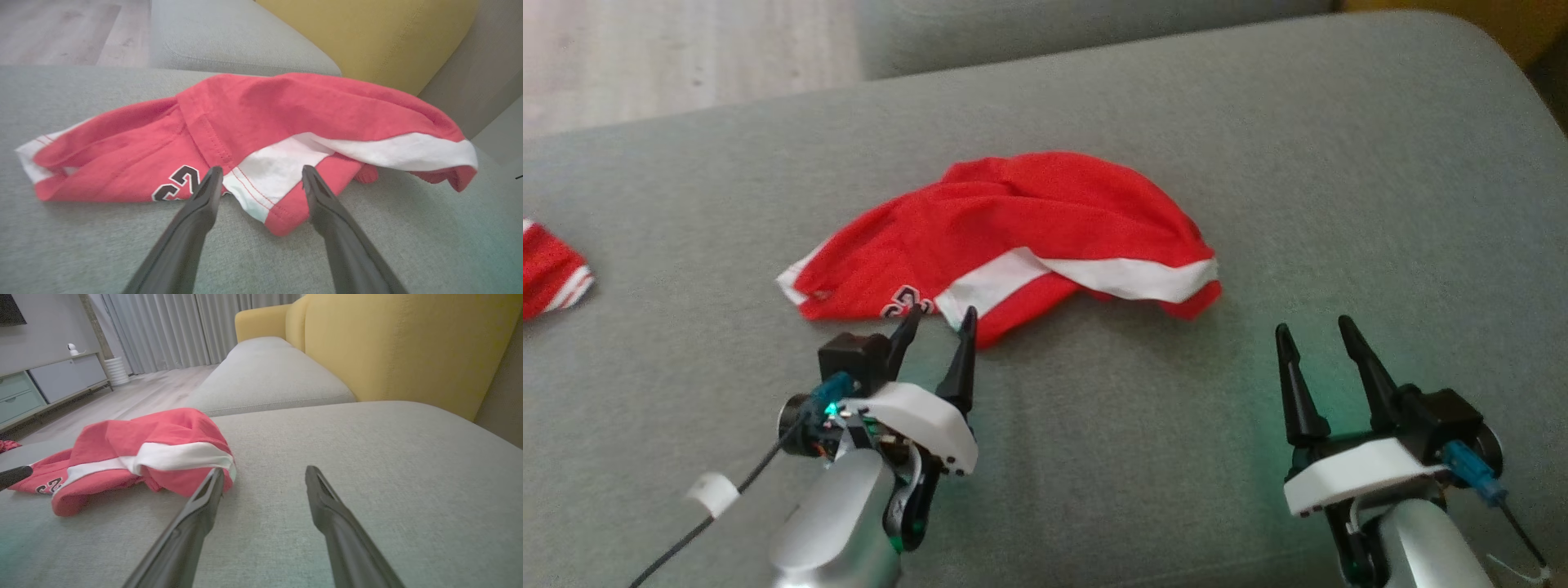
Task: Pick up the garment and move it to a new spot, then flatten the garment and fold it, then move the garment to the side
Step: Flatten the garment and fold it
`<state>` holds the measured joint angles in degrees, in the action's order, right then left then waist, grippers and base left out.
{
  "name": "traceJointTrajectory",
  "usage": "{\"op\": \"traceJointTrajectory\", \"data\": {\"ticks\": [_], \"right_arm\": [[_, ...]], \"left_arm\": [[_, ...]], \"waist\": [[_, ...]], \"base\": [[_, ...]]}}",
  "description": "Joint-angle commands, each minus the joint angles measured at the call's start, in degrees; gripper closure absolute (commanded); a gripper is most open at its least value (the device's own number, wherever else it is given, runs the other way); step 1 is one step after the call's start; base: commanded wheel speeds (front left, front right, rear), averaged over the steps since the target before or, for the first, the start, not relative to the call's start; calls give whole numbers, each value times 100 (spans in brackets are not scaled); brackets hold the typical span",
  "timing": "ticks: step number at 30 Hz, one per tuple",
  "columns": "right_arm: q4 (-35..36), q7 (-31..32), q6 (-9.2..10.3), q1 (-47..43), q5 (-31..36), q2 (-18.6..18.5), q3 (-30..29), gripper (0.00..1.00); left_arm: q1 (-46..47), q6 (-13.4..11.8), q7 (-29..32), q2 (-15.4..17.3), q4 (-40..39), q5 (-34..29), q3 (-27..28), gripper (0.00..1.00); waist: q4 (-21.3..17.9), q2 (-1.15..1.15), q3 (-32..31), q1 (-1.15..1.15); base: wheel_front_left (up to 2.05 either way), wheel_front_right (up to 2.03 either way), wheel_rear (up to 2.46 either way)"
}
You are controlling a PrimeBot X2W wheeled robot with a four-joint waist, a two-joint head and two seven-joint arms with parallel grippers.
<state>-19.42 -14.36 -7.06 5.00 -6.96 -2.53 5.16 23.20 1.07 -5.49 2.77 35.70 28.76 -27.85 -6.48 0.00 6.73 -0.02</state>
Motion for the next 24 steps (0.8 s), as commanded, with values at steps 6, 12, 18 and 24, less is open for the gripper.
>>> {"op": "traceJointTrajectory", "data": {"ticks": [6, 12, 18, 24], "right_arm": [[172, -63, -43, 292, -12, -34, 66, 0], [172, -63, -43, 335, -52, -34, 52, 0], [148, -63, -43, 347, -97, -34, 97, 0], [125, -63, -43, 351, -120, -34, 140, 0]], "left_arm": [[497, -193, 14, 13, 463, 442, 106, 0], [676, -192, -18, 12, 725, 805, -48, 0], [778, -127, 14, 11, 815, 1187, -353, 63], [858, -141, -49, 11, 960, 1492, -635, 100]], "waist": [[-406, 0, 406, 2], [-460, 0, 458, 2], [-485, 0, 441, 2], [-549, 0, 410, 2]], "base": [[0, 0, 0], [0, 0, 0], [0, 0, 0], [0, 0, 0]]}}
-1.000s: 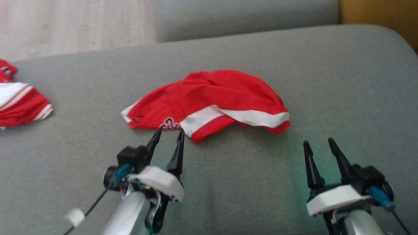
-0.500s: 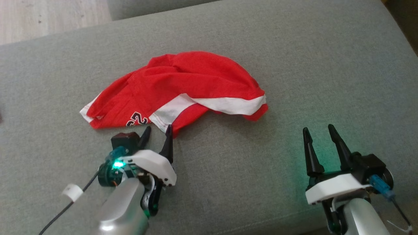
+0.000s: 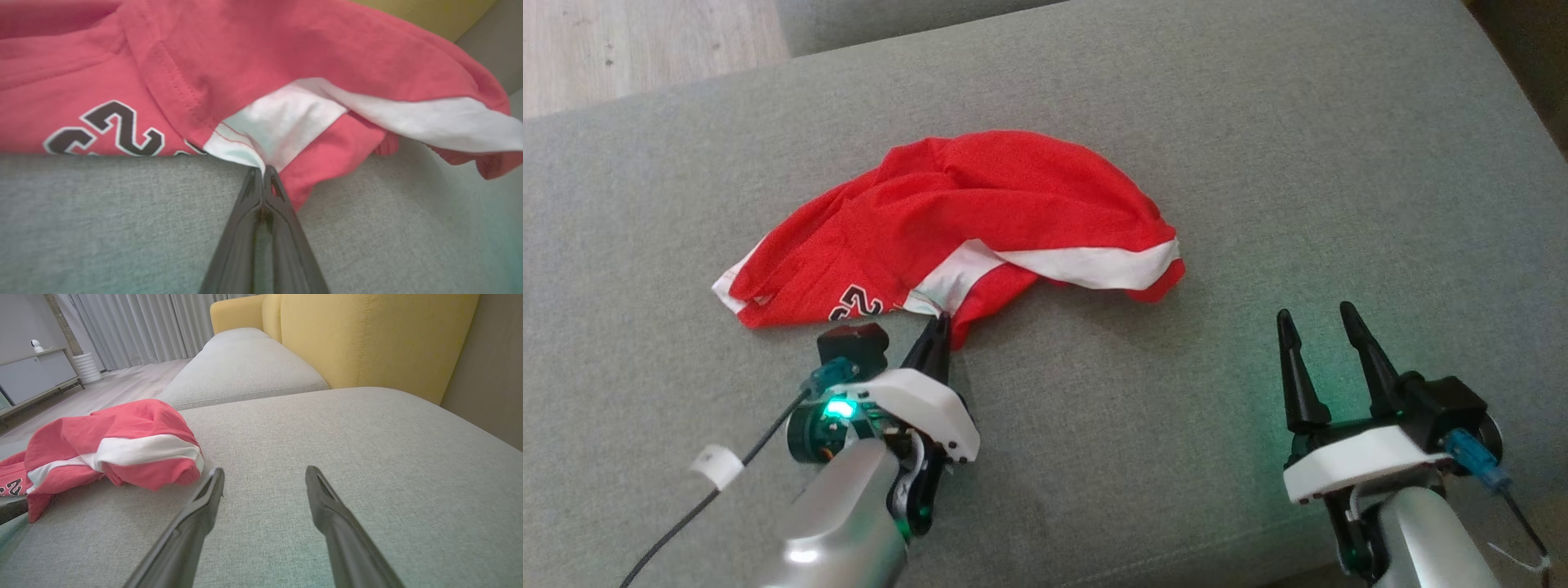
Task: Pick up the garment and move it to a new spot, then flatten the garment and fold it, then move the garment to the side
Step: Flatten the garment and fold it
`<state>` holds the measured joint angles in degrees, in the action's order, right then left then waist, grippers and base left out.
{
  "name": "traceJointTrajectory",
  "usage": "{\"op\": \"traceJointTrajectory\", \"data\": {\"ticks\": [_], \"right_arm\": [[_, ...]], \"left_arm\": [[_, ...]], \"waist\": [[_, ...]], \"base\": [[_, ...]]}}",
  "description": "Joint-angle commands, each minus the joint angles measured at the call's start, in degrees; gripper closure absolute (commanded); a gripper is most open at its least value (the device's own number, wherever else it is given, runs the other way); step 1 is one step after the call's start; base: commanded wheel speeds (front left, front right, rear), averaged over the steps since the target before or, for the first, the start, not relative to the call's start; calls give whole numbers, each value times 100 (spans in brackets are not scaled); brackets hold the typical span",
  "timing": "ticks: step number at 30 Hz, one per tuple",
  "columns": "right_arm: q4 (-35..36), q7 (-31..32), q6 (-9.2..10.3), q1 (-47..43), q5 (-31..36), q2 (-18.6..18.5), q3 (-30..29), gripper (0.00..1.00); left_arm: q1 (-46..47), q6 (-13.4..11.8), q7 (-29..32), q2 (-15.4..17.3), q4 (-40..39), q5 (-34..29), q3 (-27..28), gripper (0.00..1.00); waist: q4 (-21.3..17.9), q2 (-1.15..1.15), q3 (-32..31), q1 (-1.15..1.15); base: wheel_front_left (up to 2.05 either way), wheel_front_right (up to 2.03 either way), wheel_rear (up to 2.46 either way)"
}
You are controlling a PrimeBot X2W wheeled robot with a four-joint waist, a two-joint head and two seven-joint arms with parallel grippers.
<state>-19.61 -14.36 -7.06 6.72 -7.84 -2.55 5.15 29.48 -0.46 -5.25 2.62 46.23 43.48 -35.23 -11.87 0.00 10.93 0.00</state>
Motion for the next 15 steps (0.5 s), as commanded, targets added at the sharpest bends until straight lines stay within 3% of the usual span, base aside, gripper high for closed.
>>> {"op": "traceJointTrajectory", "data": {"ticks": [1, 10, 15], "right_arm": [[140, -63, -43, 171, -30, -32, 137, 0], [101, -63, -43, -33, 20, -32, -50, 0], [95, -63, -43, -208, 60, -32, -194, 0]], "left_arm": [[245, 8, -120, 26, -66, 48, 69, 100], [220, 4, -670, 39, 23, 107, -31, 100], [-128, -51, -871, 283, -335, 40, 69, 100]], "waist": [[-16, 0, -19, 0], [128, 0, -292, 0], [386, 0, -571, 0]], "base": [[0, 0, 0], [0, 0, 0], [0, 0, 0]]}}
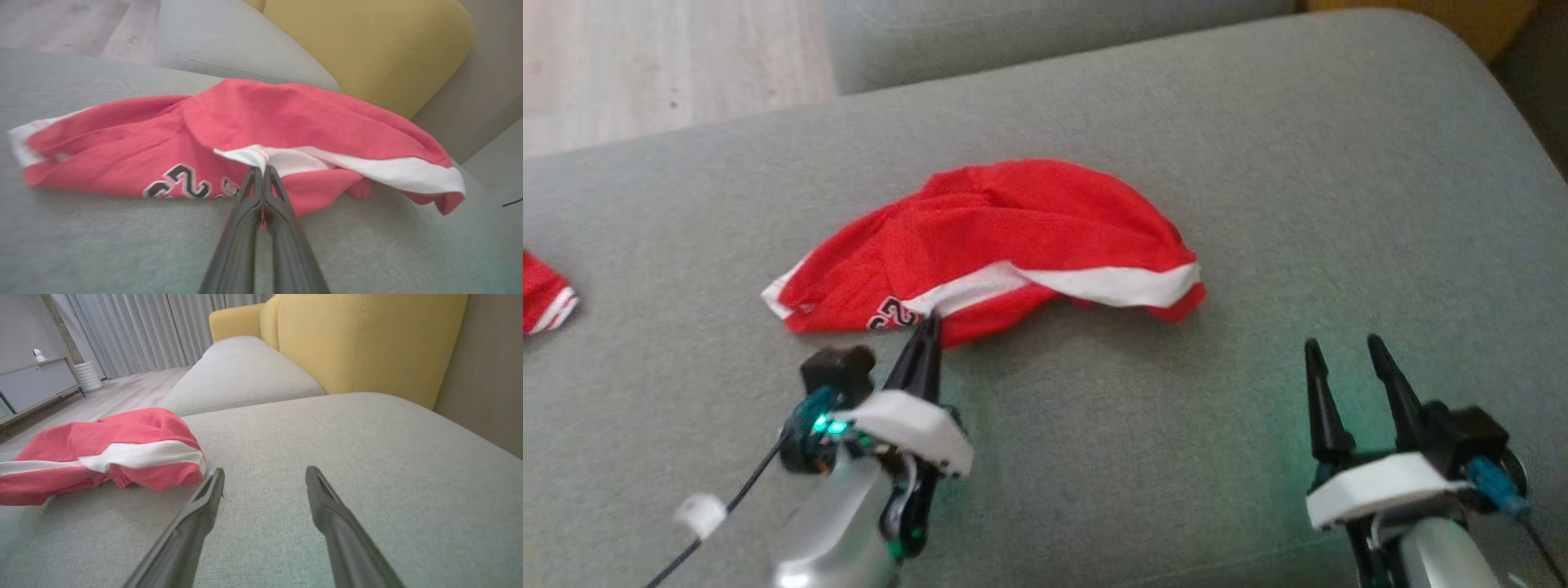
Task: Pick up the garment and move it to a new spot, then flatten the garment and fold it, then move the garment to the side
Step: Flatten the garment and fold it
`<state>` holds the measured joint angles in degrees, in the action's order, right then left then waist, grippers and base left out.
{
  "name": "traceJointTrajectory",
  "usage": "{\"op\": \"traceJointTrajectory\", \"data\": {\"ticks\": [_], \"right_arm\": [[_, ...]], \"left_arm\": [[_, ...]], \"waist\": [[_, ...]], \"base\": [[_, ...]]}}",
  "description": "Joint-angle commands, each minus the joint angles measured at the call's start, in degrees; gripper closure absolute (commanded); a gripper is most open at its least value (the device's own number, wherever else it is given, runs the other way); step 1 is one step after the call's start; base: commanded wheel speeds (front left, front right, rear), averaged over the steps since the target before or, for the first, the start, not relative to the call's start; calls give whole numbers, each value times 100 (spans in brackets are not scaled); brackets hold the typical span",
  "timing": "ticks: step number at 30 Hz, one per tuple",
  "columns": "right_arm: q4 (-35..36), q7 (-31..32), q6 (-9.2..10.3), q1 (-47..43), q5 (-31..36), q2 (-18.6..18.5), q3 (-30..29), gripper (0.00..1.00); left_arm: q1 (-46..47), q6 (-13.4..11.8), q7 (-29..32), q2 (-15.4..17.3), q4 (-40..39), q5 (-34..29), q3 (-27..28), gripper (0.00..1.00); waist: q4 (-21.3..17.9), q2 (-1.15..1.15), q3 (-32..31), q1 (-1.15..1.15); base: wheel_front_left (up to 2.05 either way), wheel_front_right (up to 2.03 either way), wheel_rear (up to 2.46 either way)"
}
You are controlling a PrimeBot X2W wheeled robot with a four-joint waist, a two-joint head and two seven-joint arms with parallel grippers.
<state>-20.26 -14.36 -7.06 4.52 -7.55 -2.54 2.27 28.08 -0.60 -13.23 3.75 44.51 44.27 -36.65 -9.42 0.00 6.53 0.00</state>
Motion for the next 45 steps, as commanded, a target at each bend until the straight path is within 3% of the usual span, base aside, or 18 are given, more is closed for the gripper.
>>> {"op": "traceJointTrajectory", "data": {"ticks": [1, 12, 19, 23, 24, 25, 26, 45], "right_arm": [[160, -63, -43, -21, 40, -33, 66, 0], [116, -63, -43, -238, 124, -33, -37, 0], [72, -63, -43, -190, 159, -33, -6, 0], [40, -63, -43, -193, 177, -33, -22, 0], [35, -63, -43, -204, 183, -33, -27, 0], [29, -63, -43, -216, 188, -33, -33, 0], [27, -63, -43, -223, 193, -33, -34, 0], [118, -63, -43, -333, 160, -33, -72, 0]], "left_arm": [[-89, -65, -89, 255, -276, -52, 236, 100], [-1221, -660, 64, 1243, -1530, -123, 435, 100], [-1512, -851, 58, 1349, -1653, -69, 517, 100], [-1606, -818, 0, 1312, -1561, -41, 529, 99], [-1631, -813, -15, 1299, -1546, -38, 531, 59], [-1649, -818, -33, 1294, -1536, -57, 528, 35], [-1667, -830, -54, 1295, -1530, -82, 533, 0], [-2232, -925, -175, 1202, -2564, -797, 1125, 0]], "waist": [[198, 0, -174, 0], [625, 0, -424, 0], [722, 0, -417, 0], [779, 0, -496, 0], [795, 0, -525, 0], [814, 0, -559, 0], [830, 0, -588, 0], [1110, 0, -1106, 0]], "base": [[0, 0, 0], [0, 0, 0], [0, 0, 0], [0, 0, 0], [0, 0, 0], [0, 0, 0], [0, 0, 0], [0, 0, 0]]}}
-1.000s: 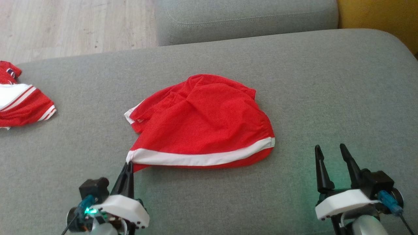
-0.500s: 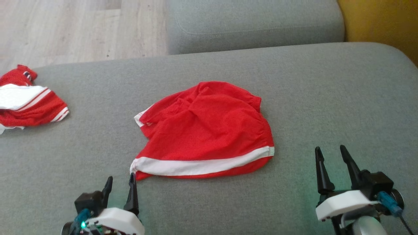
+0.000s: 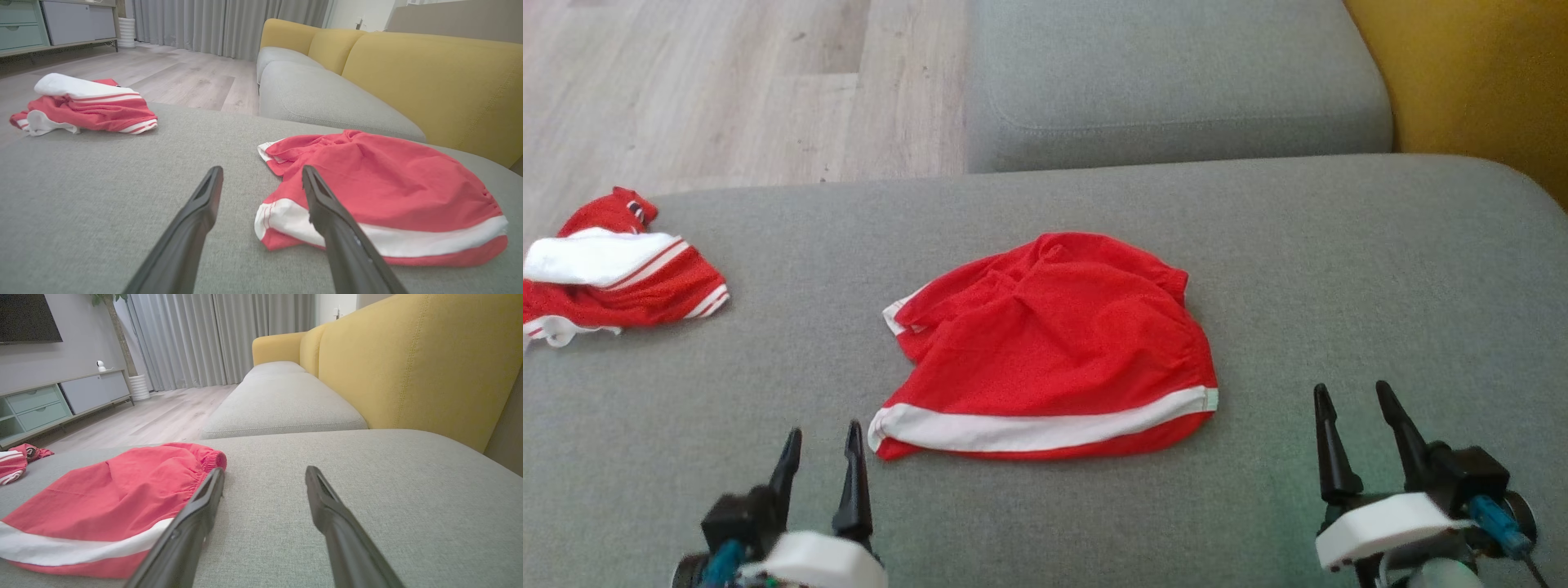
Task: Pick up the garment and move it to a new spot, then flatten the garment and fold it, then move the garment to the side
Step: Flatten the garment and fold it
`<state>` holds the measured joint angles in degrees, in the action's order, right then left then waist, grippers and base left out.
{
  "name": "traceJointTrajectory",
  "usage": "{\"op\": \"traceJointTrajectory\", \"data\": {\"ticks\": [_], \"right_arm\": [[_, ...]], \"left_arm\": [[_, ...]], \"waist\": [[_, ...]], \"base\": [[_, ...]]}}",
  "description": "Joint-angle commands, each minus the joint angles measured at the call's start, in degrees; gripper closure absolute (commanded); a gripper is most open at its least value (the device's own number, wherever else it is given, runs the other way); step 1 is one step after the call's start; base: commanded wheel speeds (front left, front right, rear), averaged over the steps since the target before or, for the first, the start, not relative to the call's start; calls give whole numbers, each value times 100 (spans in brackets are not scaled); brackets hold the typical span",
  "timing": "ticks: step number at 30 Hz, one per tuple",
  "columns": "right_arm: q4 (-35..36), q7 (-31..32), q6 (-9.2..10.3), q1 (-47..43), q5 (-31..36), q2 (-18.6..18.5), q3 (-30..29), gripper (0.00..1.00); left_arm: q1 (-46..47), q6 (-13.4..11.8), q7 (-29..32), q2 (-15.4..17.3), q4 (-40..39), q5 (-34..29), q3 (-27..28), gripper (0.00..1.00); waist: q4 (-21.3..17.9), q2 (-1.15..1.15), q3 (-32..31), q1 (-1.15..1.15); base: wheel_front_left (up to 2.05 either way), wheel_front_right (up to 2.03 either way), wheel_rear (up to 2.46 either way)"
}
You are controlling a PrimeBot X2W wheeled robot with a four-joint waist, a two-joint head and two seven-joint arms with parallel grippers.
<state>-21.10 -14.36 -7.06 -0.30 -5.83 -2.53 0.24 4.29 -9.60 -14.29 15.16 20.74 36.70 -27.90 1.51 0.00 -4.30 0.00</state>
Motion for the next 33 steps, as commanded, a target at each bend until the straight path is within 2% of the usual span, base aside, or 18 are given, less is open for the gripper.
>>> {"op": "traceJointTrajectory", "data": {"ticks": [1, 9, 22, 27, 33], "right_arm": [[206, -63, -43, 140, -27, -34, 137, 0], [216, -63, -43, 42, -131, -34, 261, 0], [60, -63, -43, 51, -142, -34, 339, 0], [-209, -38, -43, 214, -31, -34, 395, 0], [-738, 266, -43, 635, -88, -34, 765, 0]], "left_arm": [[82, -25, -70, 42, -233, -65, 285, 0], [-280, 8, -70, -43, -430, -193, 430, 0], [-347, 1, -71, -83, -485, -248, 561, 0], [-294, 22, -71, -106, -492, -284, 534, 0], [-236, 18, -68, -145, -462, -322, 489, 0]], "waist": [[26, 0, -38, 0], [69, 0, -92, 0], [89, 0, -41, 0], [213, 0, 70, 0], [492, 0, 234, 0]], "base": [[0, 0, 0], [0, 0, 0], [0, 0, 0], [0, 0, 0], [0, 0, 0]]}}
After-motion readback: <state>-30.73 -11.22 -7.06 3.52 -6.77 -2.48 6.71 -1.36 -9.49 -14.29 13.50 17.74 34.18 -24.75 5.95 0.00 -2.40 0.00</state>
